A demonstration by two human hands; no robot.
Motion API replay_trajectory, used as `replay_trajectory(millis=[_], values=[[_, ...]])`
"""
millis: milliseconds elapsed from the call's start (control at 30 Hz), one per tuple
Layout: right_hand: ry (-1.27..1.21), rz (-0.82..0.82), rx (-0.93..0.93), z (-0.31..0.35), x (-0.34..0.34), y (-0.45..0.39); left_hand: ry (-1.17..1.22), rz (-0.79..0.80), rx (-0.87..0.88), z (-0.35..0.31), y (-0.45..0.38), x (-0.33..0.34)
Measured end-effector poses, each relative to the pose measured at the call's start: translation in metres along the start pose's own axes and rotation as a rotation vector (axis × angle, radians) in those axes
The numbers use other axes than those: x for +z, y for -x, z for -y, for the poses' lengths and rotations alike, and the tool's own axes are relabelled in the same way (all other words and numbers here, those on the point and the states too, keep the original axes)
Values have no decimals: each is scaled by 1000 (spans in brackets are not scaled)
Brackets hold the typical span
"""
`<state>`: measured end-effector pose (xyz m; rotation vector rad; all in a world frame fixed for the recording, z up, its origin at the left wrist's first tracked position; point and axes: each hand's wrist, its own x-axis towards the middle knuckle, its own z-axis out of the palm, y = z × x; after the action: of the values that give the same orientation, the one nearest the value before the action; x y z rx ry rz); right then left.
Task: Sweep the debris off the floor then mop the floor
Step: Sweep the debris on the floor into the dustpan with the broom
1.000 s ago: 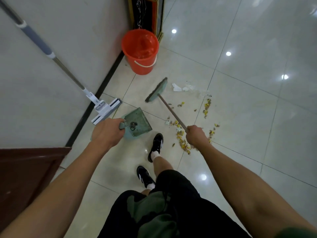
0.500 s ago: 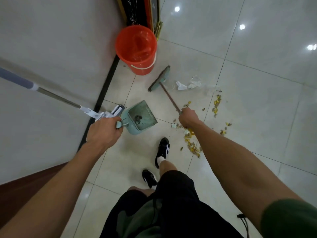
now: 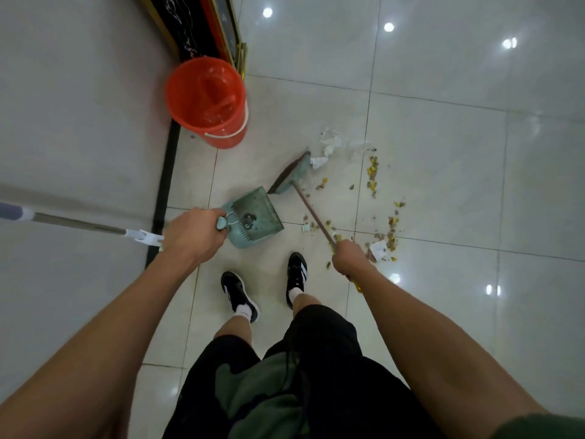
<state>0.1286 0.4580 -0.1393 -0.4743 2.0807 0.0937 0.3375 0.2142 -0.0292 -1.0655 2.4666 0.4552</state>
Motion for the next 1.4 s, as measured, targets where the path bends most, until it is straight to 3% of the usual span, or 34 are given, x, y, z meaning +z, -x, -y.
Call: replay_trajectory(millis=[267, 667, 1067, 1300, 1400], values=[[-127, -44, 148, -7, 55, 74, -47, 21, 175, 25, 7, -4], [-184, -223, 143, 38, 81, 95, -92, -13, 282, 74, -3, -18], [-320, -328, 61, 65, -26, -21, -110, 10, 239, 39, -94, -64], [-650, -296, 73, 89, -111, -101, -158, 15, 227, -2, -157, -94], [-636, -259, 111, 94, -131, -122, -151, 21, 251, -13, -176, -100]])
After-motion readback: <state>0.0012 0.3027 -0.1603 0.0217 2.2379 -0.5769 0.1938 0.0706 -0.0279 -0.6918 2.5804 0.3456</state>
